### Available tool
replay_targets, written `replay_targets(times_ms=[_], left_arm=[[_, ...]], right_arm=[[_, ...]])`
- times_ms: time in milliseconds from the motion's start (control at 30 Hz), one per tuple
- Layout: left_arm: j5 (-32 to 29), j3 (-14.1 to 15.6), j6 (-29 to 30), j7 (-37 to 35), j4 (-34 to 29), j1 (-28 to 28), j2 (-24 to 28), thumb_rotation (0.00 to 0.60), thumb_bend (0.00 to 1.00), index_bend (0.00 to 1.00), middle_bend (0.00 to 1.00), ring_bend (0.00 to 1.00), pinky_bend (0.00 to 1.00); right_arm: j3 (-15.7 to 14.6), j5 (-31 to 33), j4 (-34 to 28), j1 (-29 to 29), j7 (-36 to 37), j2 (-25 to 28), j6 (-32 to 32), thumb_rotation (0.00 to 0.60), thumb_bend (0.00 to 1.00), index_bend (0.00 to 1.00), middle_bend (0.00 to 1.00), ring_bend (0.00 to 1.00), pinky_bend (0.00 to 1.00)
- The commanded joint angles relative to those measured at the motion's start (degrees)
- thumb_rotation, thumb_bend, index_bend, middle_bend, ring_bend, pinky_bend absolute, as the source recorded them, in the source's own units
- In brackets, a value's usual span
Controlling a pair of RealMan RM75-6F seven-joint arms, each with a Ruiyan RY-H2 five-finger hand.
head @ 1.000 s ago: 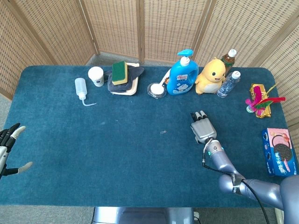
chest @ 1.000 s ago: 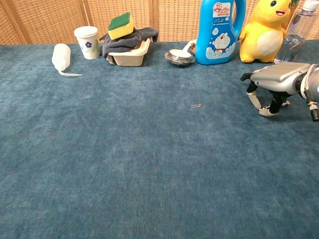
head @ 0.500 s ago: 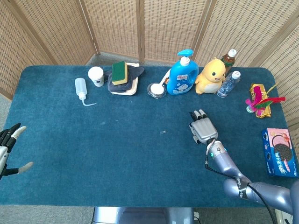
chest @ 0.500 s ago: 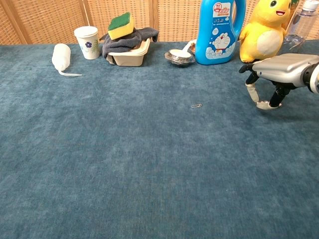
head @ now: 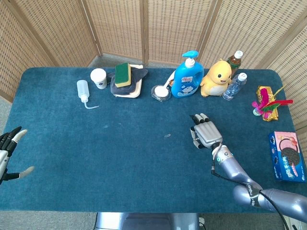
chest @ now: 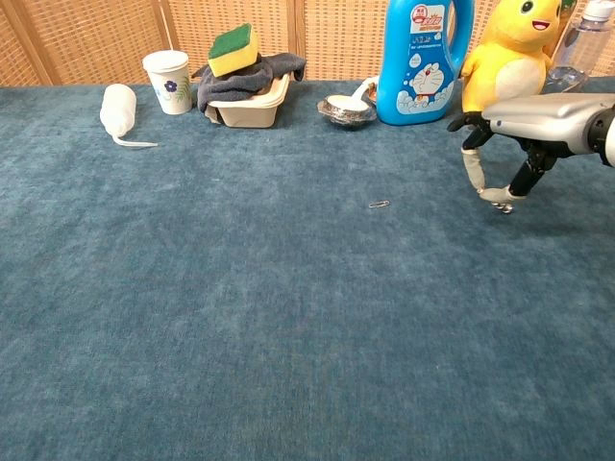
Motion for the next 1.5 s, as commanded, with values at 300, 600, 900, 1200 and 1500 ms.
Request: replay_targets(times_ms=[300,600,900,1200,1500], left_arm=[[0.3,0.1,0.1,-0.9,0.2,0.0,0.3,0.6,0.28,0.0,0.0,0.0,0.0],[0.6,0.2,0.1,-1.5,0.2,0.0,0.5,0.6,0.28,0.0,0.0,0.0,0.0],[0.6,0.4,-0.4,-1.7,0.2,-0.2,0.6,0.6,0.28,0.0,0.0,0.0,0.0],[0.8,0.5,-0.3,-2.4,0.3,-0.2,0.7,0.6,0.28,0.0,0.0,0.0,0.0],[0.7,0.4,-0.3,-3.3,0.6,-0.2,0.9,0.6,0.28,0.0,0.0,0.0,0.0]], right_arm=[[1.9,0.4,-5.9,0.5,2.0,2.8,-0.1,0.6,0.46,0.61,0.08,0.0,0.0],[3.6,3.6,-10.6,2.1,1.0,4.8,0.4,0.6,0.46,0.61,0.08,0.0,0.0],[6.0,10.4,-13.4,5.3,0.2,5.7,0.3,0.6,0.46,0.61,0.08,0.0,0.0],[7.4,17.8,-13.5,9.8,-1.6,4.7,0.4,0.6,0.47,0.61,0.08,0.0,0.0],[7.6,23.2,-13.2,14.0,-4.1,2.3,1.8,0.6,0.47,0.61,0.08,0.0,0.0]])
